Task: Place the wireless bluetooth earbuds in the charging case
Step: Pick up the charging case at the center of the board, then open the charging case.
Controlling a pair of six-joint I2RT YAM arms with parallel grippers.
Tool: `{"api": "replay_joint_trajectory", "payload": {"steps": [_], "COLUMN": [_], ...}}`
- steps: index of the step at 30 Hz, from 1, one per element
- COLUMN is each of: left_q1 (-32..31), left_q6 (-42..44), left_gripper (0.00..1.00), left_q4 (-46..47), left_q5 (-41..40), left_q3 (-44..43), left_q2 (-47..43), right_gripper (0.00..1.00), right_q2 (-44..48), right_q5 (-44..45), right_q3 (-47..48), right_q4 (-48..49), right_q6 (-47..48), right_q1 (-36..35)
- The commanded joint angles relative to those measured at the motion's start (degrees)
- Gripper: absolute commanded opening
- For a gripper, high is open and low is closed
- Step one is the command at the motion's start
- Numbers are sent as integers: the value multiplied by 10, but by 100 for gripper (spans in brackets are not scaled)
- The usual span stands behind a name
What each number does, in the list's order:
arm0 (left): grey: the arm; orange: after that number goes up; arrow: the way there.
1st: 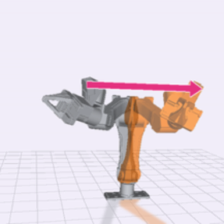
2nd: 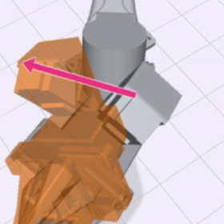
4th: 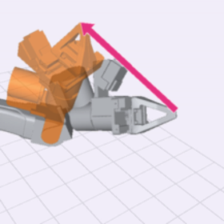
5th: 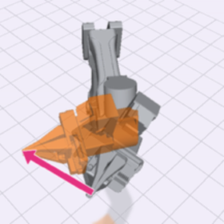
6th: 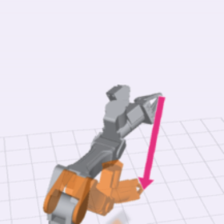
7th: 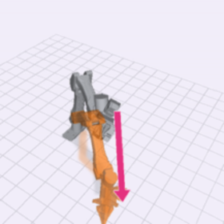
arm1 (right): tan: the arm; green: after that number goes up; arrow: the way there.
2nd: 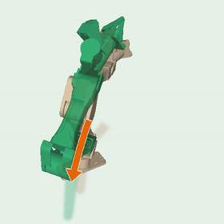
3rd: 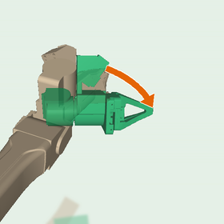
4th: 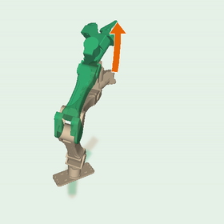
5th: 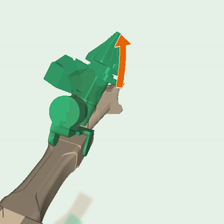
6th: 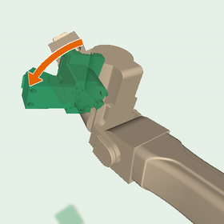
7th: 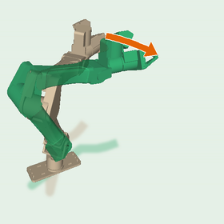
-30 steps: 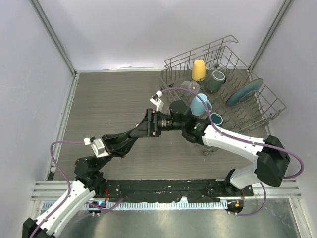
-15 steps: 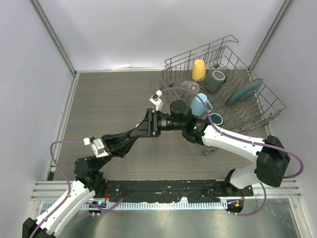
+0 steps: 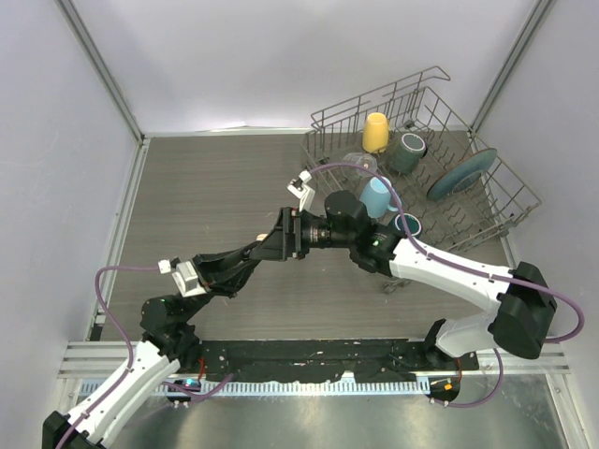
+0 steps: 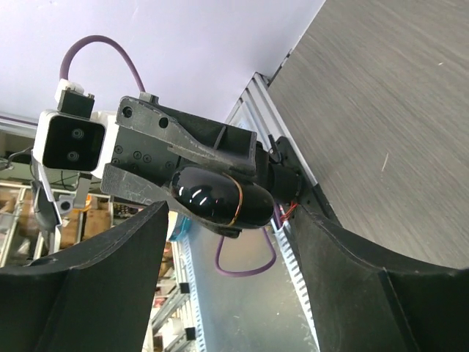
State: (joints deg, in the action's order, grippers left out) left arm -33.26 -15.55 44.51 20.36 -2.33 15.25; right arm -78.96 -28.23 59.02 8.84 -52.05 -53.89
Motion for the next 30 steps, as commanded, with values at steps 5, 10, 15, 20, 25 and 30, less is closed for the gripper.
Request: {"api": "replay_joint_trajectory", "payload": {"steps": [5,10,15,20,25,30], "left_q1": [-1,-1,-1,-1,-1,-1], "left_q6": [8,6,4,6,9,11], "left_gripper": [0,0,0,0,0,0], "left_q4": [14,14,15,20,20,22], "left_q5": [-11,-11,3,36,64,69], "left_q3": [64,64,63,60,58,57], "left_q2": [-17,-25,-23,-19,-7,6], "right_gripper": [73,71,71,71,71,71], "right_q2": [35,34,33,26,13,1], "right_q5": [47,48,56,53,27,13], "right_q3": [23,25,28,35,43,51], "right_q4": [-43,-45,-44,-37,-5,11], "right_q6": [64,65,66,56,29,19], "right_q1": [-2,-2,-2,1,12,14]}}
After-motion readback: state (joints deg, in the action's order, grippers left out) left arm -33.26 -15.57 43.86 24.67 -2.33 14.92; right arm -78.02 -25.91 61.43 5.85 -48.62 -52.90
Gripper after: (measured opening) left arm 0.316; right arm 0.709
